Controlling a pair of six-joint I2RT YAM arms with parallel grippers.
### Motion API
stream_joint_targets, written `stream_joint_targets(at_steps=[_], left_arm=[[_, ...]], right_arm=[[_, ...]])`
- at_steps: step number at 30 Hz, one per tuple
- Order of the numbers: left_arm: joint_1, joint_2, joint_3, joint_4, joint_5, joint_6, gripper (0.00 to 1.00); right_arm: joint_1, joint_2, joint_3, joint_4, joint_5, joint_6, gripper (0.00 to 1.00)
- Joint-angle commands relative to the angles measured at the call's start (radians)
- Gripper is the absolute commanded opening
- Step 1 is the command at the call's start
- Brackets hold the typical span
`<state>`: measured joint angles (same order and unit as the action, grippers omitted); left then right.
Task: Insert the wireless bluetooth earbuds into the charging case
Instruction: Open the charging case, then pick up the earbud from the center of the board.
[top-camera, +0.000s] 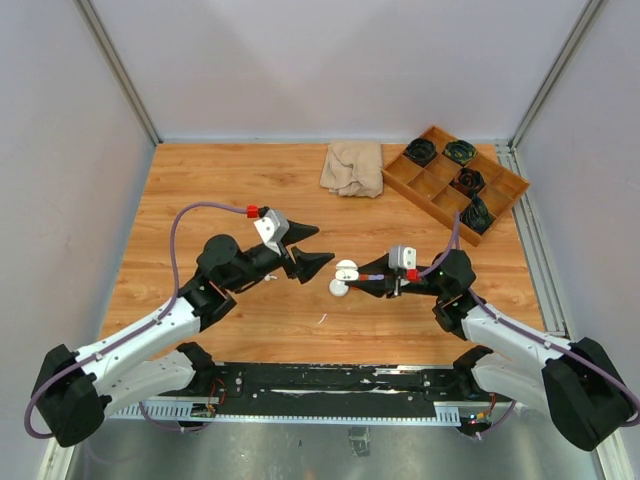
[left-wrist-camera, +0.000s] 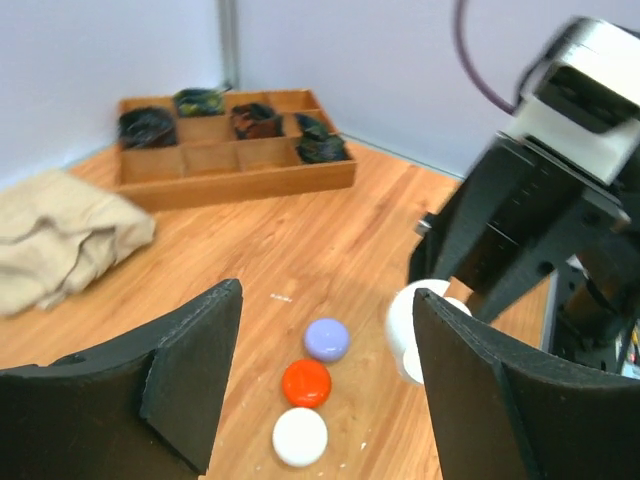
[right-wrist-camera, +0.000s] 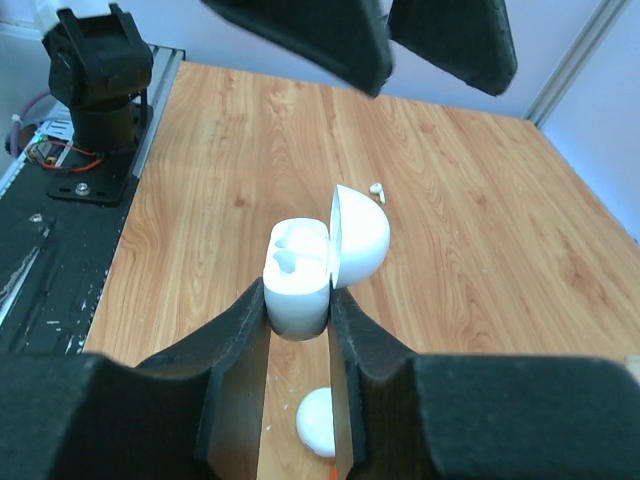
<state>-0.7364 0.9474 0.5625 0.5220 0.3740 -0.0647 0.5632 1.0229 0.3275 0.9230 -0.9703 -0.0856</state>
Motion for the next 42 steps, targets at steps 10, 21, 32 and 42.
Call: stream_joint_targets(at_steps=[10, 21, 32, 42], left_arm=[[-0.004, -0.05, 0.051, -0.665, -0.641, -0.474, 0.75], [-0.003, 0.169, 0.028, -0.629, -0.67, -0.601, 0.76], [0.005, 0.406, 0.093, -0.56, -0.715, -0.57, 0.76], [0.023, 0.513, 0.111, -0.57, -0.709, -0.58, 0.77]], right_arm=[[0.009, 0.001, -0.077, 0.045, 0.125, -0.071, 0.03], [0.009, 0.018, -0.078, 0.016, 0.16, -0.107, 0.03], [0.008, 0.033, -0.073, 0.008, 0.159, -0.111, 0.03], [0.008, 0.046, -0.069, 0.01, 0.155, -0.108, 0.03]])
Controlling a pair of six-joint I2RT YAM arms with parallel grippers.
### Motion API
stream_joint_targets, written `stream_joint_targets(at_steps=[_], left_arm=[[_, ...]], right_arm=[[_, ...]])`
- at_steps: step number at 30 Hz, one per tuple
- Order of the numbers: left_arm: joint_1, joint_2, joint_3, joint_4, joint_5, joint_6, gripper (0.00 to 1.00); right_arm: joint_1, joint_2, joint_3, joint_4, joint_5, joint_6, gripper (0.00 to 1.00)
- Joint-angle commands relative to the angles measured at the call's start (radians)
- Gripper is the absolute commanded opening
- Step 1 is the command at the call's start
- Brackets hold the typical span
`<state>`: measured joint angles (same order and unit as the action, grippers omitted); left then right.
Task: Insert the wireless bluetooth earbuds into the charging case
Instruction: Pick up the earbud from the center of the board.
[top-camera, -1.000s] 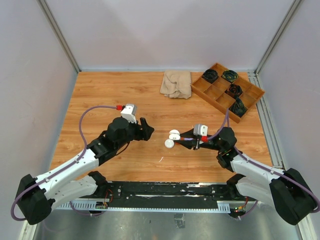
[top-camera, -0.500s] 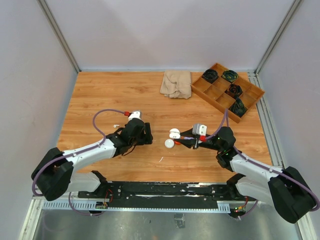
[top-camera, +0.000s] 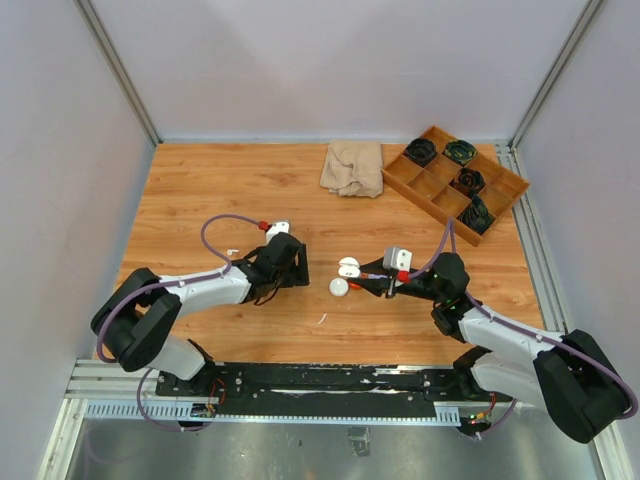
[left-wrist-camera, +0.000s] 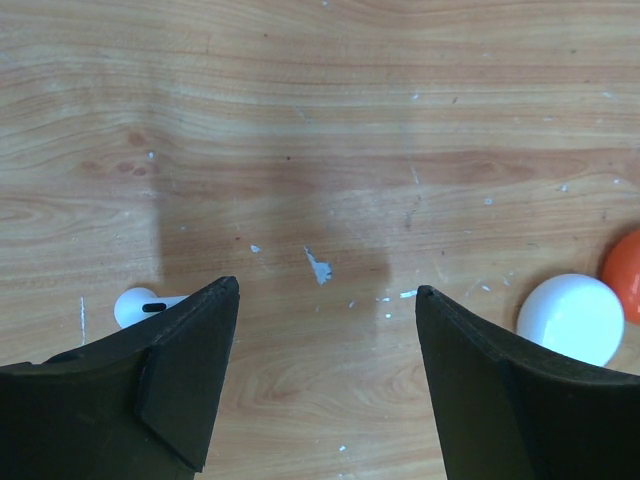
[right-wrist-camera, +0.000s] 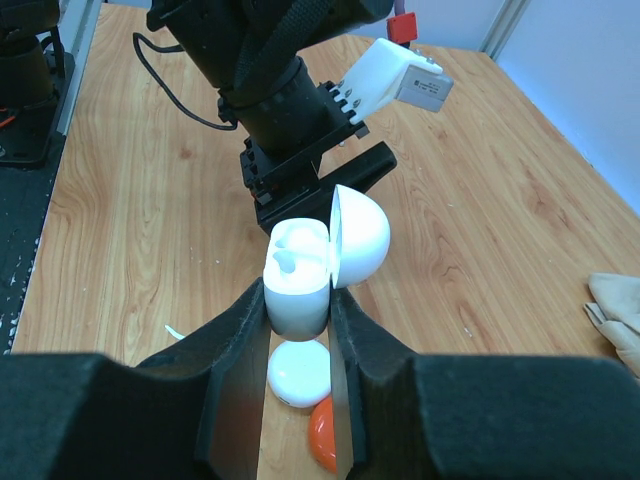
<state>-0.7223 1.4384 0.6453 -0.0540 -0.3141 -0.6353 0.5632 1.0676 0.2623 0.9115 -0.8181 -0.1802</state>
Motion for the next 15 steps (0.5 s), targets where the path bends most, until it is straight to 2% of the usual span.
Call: stream_joint_targets(at_steps=[1, 9, 15], left_arm=[[0.009, 0.026, 0.027, -0.002, -0.017, -0.015, 0.77], [0.009, 0.003, -0.014, -0.079, 0.024, -0.067, 0.76], [0.009, -0.039, -0.023, -0.148, -0.009, -0.077, 0.77]], right_arm=[[0.009, 0.001, -0.004, 0.02, 0.003, -0.013, 0.03], [0.009, 0.006, -0.002, 0.02, 0.002, -0.012, 0.03], [0.008, 0.003, -0.001, 0.02, 0.001, -0.01, 0.03]])
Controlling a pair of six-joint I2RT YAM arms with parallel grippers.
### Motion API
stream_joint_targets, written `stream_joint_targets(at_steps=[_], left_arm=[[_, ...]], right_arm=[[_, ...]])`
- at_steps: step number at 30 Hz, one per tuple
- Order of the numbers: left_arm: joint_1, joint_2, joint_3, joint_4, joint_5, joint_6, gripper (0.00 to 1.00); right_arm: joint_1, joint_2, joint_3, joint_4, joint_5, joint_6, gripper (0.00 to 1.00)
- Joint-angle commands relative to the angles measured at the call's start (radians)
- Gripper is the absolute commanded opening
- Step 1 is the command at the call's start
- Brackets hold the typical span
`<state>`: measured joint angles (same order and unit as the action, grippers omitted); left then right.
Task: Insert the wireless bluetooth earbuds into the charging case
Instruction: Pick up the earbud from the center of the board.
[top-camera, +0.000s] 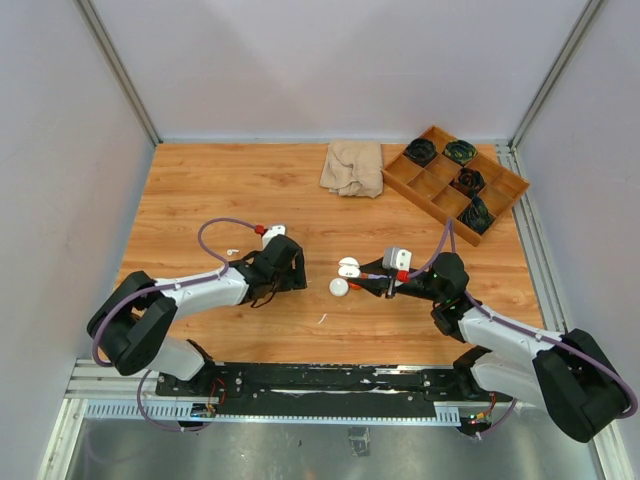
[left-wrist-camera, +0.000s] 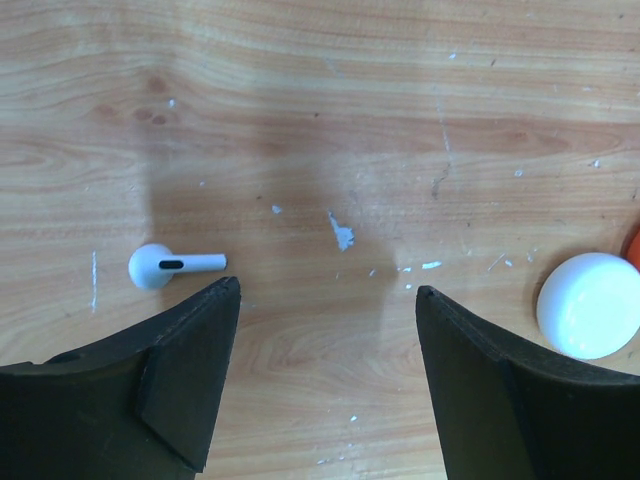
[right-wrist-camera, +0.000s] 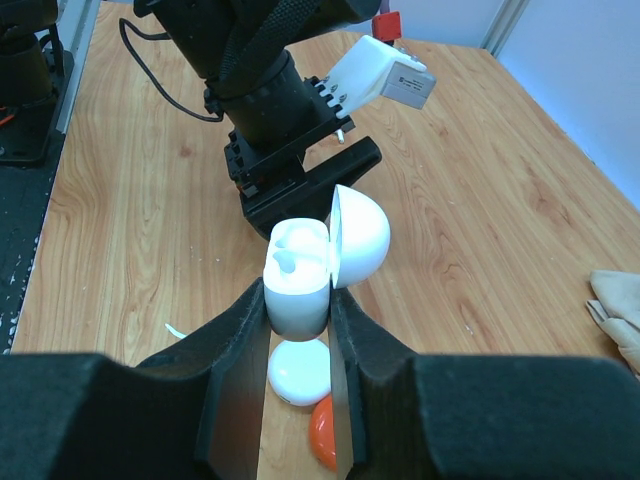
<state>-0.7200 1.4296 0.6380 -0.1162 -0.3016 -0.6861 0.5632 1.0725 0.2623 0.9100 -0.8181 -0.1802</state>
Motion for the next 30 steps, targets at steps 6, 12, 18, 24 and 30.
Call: stream_joint_targets(at_steps=[6, 12, 18, 24, 30], left_arm=[[0.009, -0.05, -0.006, -0.14, -0.084, -0.033, 0.78], [0.022, -0.071, -0.005, -0.151, -0.104, -0.032, 0.78], [0.048, -0.051, 0.001, -0.103, -0.081, -0.012, 0.78], [0.073, -0.014, 0.016, -0.079, -0.068, 0.009, 0.78], [0.089, -0.003, 0.032, -0.048, -0.042, 0.027, 0.78]], right_arm=[[0.009, 0.0, -0.001, 0.024, 0.001, -0.009, 0.03], [0.009, -0.002, -0.001, 0.023, -0.001, -0.007, 0.03], [0.008, 0.003, 0.0, 0.025, -0.001, -0.005, 0.03], [0.009, 0.006, 0.0, 0.023, 0.0, -0.005, 0.03], [0.008, 0.009, 0.002, 0.023, 0.0, -0.005, 0.03]])
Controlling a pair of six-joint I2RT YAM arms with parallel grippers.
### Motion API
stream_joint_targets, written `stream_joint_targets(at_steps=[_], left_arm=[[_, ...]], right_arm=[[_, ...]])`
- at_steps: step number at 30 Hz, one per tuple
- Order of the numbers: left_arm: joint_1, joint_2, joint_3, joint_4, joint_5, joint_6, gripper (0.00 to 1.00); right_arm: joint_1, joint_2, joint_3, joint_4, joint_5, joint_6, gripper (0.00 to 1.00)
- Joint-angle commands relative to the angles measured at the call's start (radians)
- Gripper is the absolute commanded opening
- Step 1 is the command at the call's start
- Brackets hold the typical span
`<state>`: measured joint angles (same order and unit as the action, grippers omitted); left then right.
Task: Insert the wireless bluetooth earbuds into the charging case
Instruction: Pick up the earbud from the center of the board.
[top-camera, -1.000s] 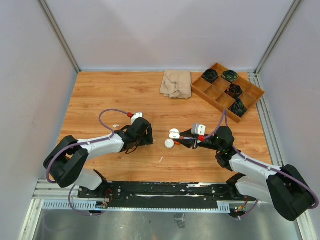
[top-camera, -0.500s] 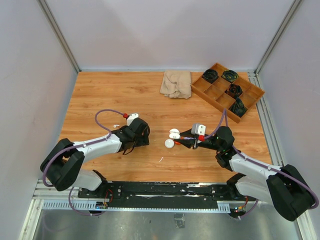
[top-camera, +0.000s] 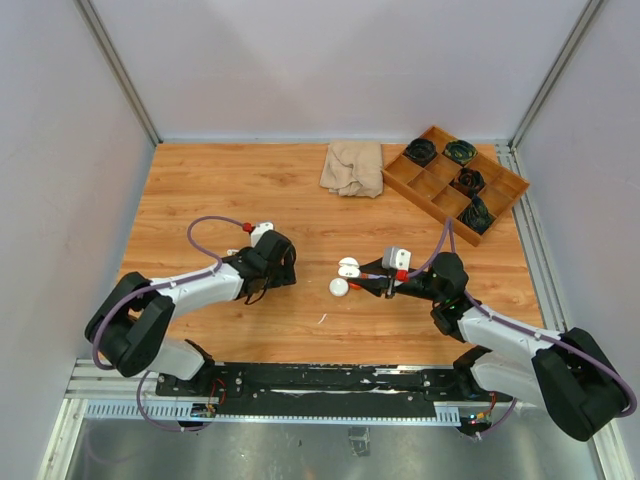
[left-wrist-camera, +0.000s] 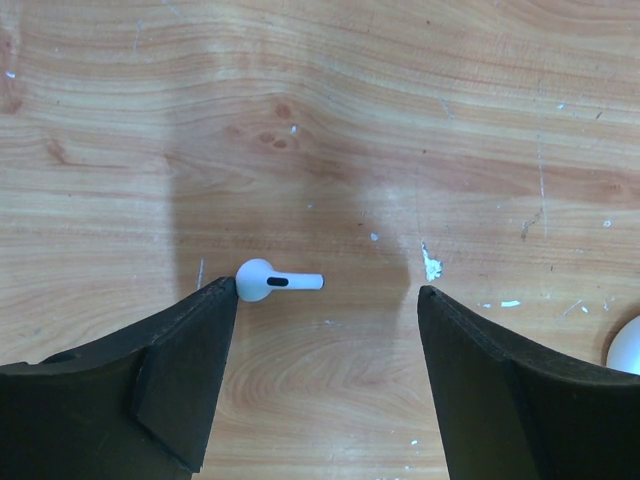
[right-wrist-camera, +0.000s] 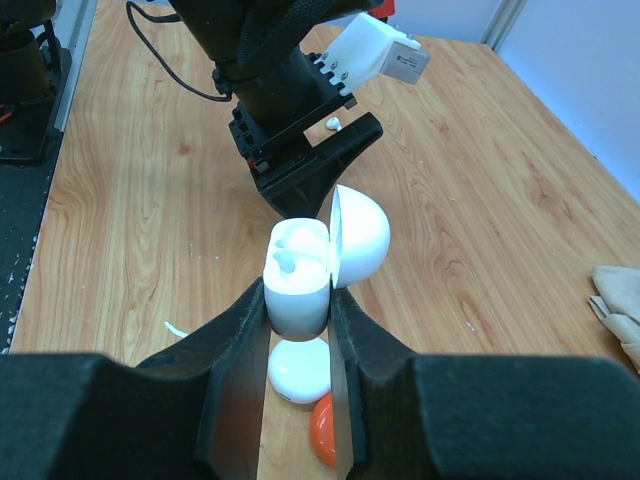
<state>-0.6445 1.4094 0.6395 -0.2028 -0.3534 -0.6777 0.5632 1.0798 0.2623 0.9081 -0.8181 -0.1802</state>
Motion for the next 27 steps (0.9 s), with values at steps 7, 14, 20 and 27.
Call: stream_joint_targets(at_steps=[7, 14, 20, 27], left_arm=[[0.02, 0.059, 0.065, 0.061, 0.05, 0.043, 0.78], [0.025, 0.12, 0.11, 0.061, 0.042, 0.091, 0.78], [0.025, 0.149, 0.149, 0.005, 0.058, 0.109, 0.74], [0.025, 0.134, 0.182, -0.116, 0.01, 0.15, 0.69]], right_arm=[[0.008, 0.0, 0.003, 0.02, 0.002, -0.005, 0.03], [0.009, -0.001, 0.005, 0.015, 0.001, -0.005, 0.03], [0.009, 0.001, 0.007, 0.009, 0.004, -0.005, 0.03], [0.008, 0.002, 0.008, 0.009, 0.001, -0.004, 0.03]])
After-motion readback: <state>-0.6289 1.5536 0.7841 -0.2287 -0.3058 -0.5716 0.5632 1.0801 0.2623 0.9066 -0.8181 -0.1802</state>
